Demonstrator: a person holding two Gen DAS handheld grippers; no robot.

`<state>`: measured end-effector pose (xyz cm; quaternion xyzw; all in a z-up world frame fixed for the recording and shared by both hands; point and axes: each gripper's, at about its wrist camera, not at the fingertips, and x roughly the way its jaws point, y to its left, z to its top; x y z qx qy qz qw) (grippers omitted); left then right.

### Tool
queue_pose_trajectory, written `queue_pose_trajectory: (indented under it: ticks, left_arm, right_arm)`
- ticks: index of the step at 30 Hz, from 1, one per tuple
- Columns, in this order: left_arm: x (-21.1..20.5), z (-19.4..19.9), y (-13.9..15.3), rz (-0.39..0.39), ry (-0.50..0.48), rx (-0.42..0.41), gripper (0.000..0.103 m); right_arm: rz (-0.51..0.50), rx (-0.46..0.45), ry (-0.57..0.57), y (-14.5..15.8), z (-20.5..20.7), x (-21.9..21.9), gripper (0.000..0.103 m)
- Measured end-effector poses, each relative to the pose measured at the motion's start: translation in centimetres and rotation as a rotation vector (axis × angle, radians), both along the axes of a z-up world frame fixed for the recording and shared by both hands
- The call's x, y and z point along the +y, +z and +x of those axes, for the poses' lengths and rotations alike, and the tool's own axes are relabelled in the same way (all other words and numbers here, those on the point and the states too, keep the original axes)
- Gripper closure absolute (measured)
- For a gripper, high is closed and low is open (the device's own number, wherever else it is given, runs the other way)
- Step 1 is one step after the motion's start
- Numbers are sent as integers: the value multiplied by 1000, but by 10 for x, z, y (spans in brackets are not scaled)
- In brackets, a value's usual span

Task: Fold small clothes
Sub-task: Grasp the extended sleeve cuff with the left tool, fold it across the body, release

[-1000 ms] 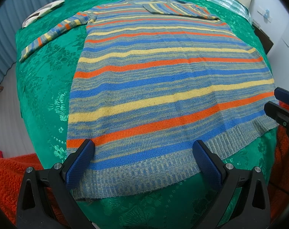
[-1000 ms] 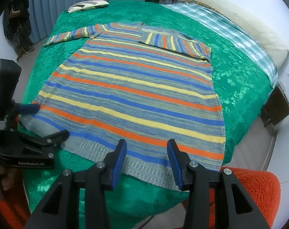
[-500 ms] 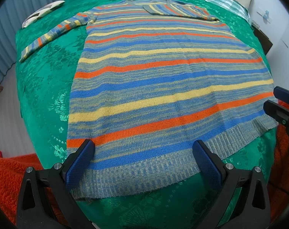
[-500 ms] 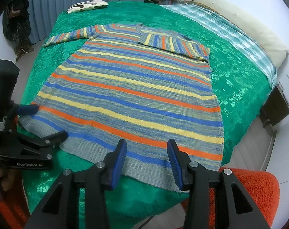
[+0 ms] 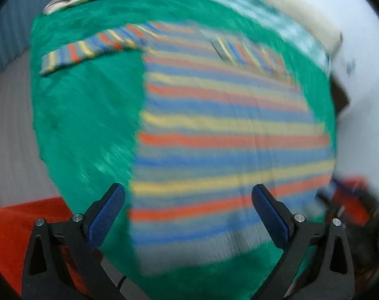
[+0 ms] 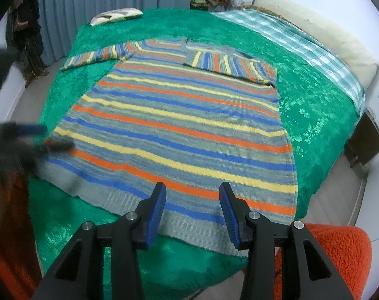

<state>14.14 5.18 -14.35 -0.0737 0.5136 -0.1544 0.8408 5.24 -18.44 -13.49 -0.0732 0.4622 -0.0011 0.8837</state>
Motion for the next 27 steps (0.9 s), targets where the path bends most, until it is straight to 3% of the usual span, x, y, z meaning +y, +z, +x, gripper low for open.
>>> queue_pose_trajectory:
  ticks: [4, 9, 13, 17, 19, 20, 21, 27]
  left_arm:
    - [83, 65, 10, -56, 180, -11, 1]
    - [194, 153, -14, -116, 481, 36, 3]
    - [205, 200, -38, -137, 499, 96, 12]
    - [197, 224, -60, -120, 520, 174, 29]
    - [196, 225, -61, -71, 547, 169, 55]
    - [194, 227, -57, -42, 545, 150, 87]
    - [191, 227, -52, -30, 533, 139, 100]
    - [146, 241, 21, 150, 408, -12, 102]
  right_arm:
    - [21, -3, 7, 0, 1, -1, 58]
    - [29, -1, 11, -3, 2, -2, 58]
    - [25, 17, 9, -9, 7, 0, 58]
    - [21, 29, 7, -14, 11, 2, 58]
    - [20, 29, 7, -15, 12, 2, 58]
    - [19, 27, 7, -15, 13, 2, 58]
    - [18, 24, 8, -15, 13, 2, 58]
    - [44, -6, 10, -11, 13, -1, 58]
